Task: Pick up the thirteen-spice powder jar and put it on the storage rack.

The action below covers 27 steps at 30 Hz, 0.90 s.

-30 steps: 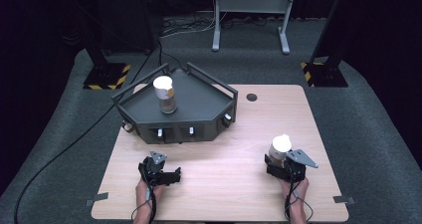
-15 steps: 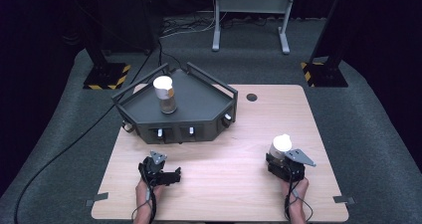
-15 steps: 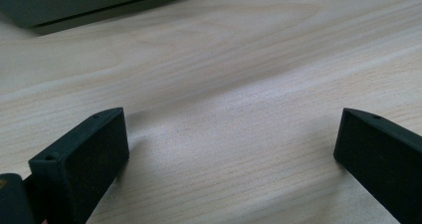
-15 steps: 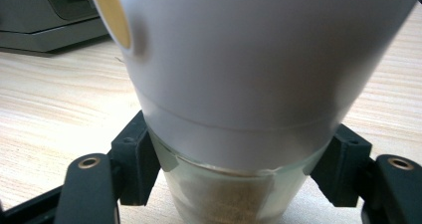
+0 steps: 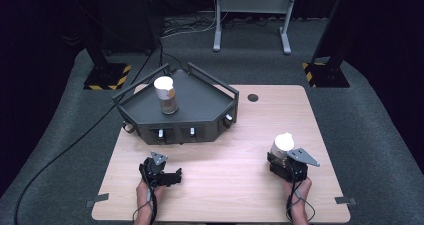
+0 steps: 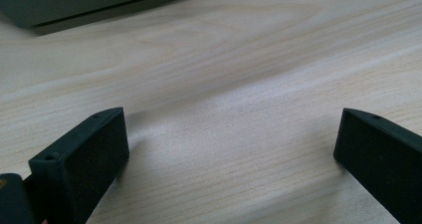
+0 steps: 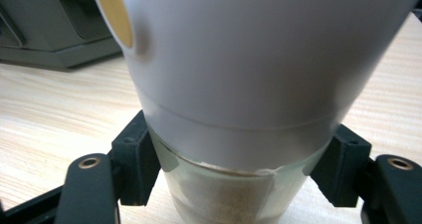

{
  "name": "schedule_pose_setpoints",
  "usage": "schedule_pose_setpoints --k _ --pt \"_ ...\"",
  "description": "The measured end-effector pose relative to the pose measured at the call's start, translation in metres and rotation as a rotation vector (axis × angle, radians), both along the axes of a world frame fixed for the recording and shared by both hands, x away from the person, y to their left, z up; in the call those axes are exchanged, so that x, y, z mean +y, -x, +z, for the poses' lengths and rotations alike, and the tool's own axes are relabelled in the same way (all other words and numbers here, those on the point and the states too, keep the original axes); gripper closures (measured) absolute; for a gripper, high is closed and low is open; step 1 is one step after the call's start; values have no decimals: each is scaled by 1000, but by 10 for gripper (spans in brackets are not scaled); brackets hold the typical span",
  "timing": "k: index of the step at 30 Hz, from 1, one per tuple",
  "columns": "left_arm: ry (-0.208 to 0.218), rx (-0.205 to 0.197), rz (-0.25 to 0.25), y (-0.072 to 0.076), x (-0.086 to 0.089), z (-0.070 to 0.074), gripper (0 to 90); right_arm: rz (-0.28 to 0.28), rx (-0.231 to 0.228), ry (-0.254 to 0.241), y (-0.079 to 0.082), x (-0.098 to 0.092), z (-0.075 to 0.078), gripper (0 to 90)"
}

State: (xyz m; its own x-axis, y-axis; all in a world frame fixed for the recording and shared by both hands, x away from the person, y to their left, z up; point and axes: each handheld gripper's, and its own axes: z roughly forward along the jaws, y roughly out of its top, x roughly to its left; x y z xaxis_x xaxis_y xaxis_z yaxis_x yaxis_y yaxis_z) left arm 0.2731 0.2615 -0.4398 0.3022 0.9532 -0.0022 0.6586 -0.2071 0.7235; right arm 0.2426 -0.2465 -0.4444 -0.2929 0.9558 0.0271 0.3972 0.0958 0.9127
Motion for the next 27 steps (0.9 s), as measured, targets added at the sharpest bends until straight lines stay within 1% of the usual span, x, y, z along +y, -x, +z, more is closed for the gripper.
schedule_pose_setpoints --k 3,11,18,23,27 --pt "0 -1 0 0 0 0 4 10 -3 -4 -1 0 6 300" --pt "0 -1 0 0 0 0 4 39 -9 5 -4 3 19 300" --pt "-3 -2 0 1 -1 0 5 72 -32 19 -7 9 34 300" --pt "-5 -8 -2 1 -1 -1 6 103 -49 26 -14 15 45 300" --pt "-10 -11 -3 2 -2 -1 6 132 -62 19 -19 20 53 300"
